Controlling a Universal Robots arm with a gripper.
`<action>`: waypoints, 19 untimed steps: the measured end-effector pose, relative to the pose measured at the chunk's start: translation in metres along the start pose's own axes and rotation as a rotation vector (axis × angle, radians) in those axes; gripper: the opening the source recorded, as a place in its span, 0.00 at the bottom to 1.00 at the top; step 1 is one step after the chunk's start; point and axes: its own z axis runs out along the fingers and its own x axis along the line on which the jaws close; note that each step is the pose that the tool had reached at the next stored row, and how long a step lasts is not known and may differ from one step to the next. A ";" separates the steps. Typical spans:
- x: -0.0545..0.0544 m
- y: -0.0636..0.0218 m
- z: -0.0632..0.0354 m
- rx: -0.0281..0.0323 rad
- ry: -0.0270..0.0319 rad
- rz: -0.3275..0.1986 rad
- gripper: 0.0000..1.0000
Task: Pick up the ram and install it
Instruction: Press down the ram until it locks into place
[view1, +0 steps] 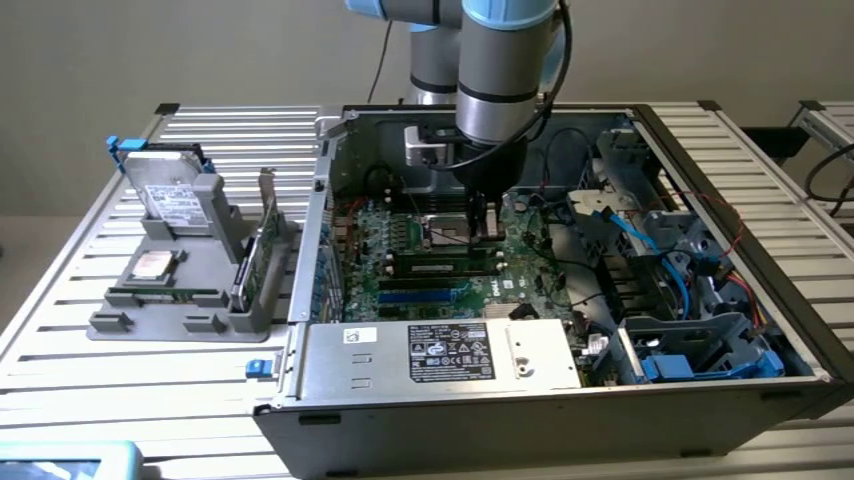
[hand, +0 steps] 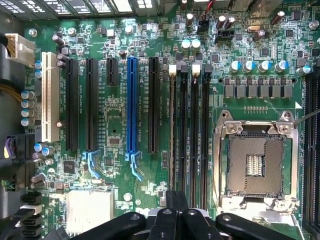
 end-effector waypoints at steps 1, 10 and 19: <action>0.000 0.0000 0.0000 0.0001 0.0001 0.000 0.11; 0.001 0.0224 -0.0123 0.0027 -0.0002 0.000 0.11; 0.001 0.0538 -0.0110 0.0155 -0.0006 0.001 0.11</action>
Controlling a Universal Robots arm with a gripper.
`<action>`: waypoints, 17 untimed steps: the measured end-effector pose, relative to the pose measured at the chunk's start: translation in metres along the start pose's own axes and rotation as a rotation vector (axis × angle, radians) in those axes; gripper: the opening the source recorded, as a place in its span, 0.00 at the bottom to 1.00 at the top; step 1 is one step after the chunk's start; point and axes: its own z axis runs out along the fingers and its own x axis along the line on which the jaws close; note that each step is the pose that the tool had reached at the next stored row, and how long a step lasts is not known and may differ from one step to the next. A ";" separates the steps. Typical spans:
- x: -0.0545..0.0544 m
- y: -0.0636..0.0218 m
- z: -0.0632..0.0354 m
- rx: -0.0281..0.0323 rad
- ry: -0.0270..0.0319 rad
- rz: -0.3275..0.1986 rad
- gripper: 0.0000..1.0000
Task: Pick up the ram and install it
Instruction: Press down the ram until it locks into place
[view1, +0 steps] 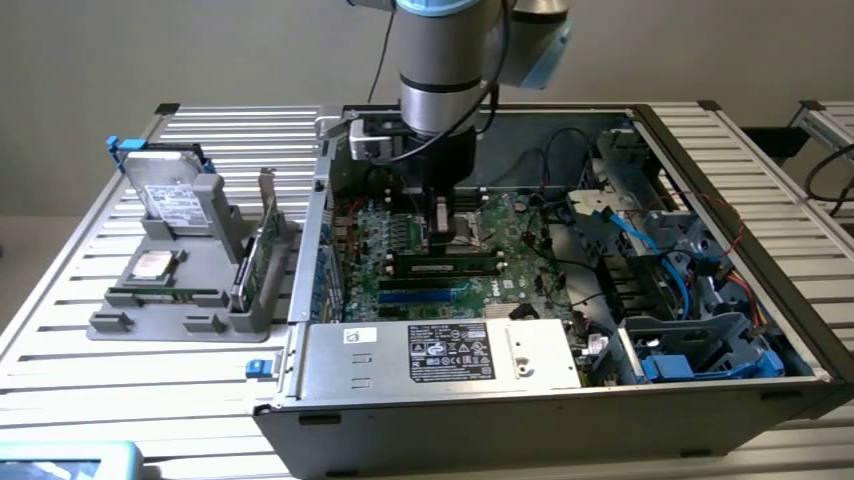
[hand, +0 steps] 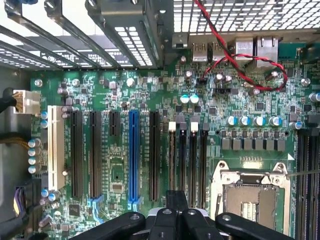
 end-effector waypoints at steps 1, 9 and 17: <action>0.000 0.0005 0.0007 -0.0001 0.0003 0.000 0.11; 0.000 0.0029 0.0053 -0.0001 0.0004 0.000 0.11; -0.001 0.0030 0.0078 -0.0058 0.0004 0.000 0.11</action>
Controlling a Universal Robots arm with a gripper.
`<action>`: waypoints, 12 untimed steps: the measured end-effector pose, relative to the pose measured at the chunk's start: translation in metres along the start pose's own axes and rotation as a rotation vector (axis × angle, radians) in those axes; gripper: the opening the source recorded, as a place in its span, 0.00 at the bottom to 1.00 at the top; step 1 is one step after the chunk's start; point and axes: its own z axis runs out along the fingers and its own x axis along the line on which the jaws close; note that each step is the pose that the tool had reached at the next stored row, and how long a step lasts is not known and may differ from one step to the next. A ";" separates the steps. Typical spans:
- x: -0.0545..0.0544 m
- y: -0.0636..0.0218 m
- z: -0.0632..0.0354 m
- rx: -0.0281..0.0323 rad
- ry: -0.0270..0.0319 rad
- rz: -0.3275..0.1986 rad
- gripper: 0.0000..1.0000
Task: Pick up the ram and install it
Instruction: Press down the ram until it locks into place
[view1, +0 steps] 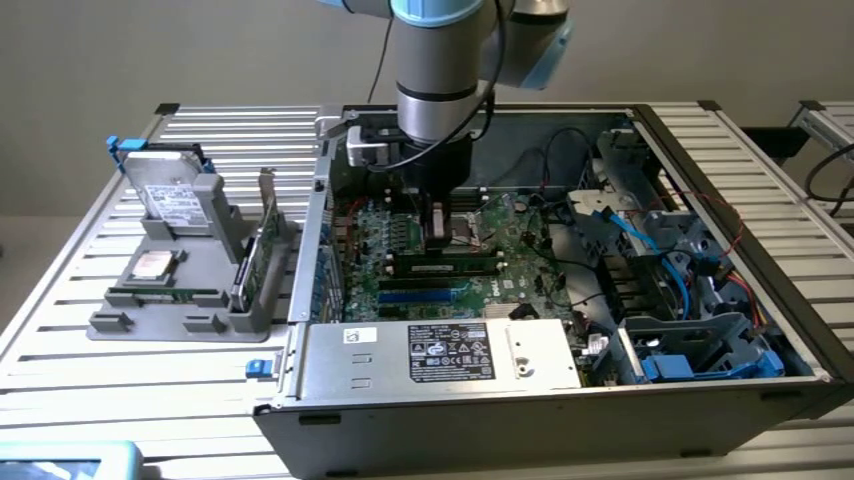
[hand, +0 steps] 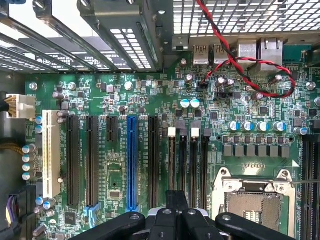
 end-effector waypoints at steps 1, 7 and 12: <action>0.000 0.0000 0.0006 -0.0002 0.0003 0.000 0.11; 0.000 0.0001 0.0036 -0.0004 0.0007 0.000 0.11; 0.000 -0.0018 -0.0026 -0.0002 0.0026 0.000 0.11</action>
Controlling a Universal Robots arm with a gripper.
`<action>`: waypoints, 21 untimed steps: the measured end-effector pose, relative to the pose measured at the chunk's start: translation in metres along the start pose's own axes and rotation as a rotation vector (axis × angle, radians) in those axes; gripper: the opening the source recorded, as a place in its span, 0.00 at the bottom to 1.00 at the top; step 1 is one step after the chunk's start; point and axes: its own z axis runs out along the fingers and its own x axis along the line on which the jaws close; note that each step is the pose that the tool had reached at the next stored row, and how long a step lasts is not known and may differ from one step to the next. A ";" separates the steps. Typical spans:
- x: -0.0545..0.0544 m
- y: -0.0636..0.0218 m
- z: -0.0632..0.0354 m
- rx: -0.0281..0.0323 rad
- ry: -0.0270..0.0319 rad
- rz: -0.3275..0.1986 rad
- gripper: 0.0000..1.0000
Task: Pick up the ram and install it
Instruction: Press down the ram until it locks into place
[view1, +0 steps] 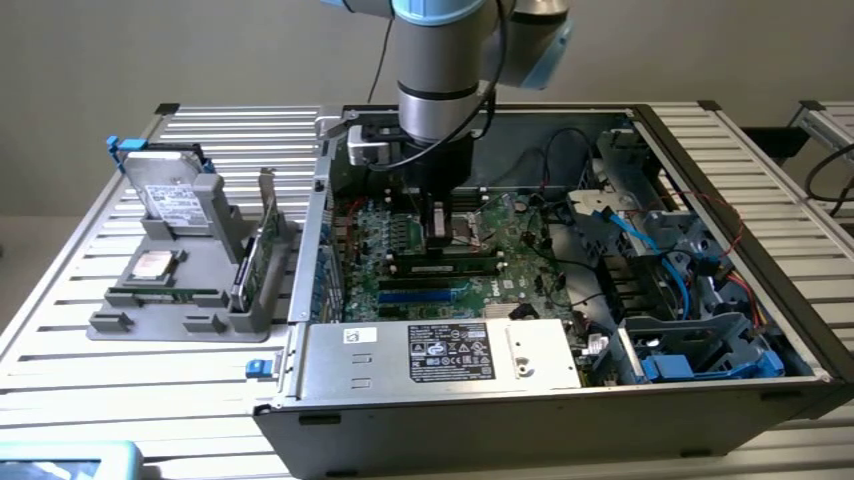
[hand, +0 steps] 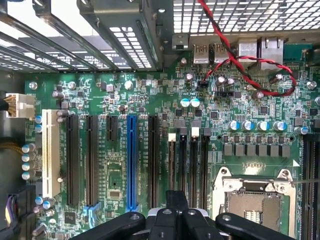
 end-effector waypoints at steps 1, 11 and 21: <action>0.000 -0.0016 -0.0015 0.0001 0.0004 0.000 0.11; 0.001 -0.0249 -0.0101 -0.0071 0.0010 0.000 0.11; 0.002 -0.0255 -0.0102 -0.0091 0.0012 -0.001 0.11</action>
